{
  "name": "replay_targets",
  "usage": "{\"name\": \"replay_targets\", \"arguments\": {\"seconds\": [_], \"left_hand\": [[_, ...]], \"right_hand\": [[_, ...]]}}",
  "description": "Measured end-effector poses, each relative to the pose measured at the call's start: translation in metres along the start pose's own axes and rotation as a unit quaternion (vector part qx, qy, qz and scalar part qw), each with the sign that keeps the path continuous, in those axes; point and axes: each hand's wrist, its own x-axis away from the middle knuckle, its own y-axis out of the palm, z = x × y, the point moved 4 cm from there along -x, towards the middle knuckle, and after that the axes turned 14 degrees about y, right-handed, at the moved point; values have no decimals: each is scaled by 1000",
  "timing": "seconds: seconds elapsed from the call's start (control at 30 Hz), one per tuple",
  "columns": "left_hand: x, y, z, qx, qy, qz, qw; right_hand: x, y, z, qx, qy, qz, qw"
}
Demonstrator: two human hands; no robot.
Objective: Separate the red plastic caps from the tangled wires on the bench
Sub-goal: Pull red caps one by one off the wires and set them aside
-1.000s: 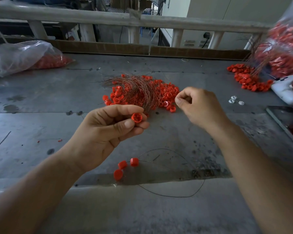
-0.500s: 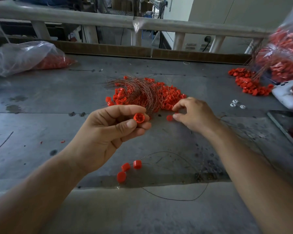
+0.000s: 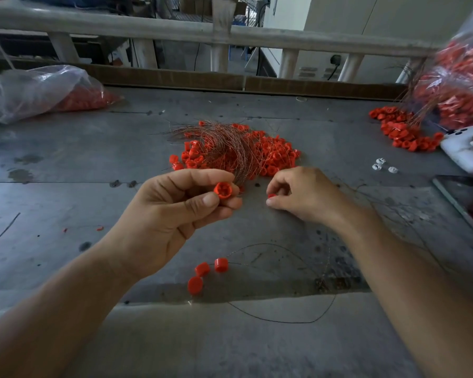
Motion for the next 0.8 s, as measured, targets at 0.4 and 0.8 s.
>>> {"name": "replay_targets", "arguments": {"seconds": [0.4,0.8], "left_hand": [[0,-2,-4,-38,-27,10,999],[-1,-3,-6,-73,-19,30,997]], "right_hand": [[25,-14,-29,-533,22,-184,825],[36,-8,-42,-557,-12,-231,798]]}}
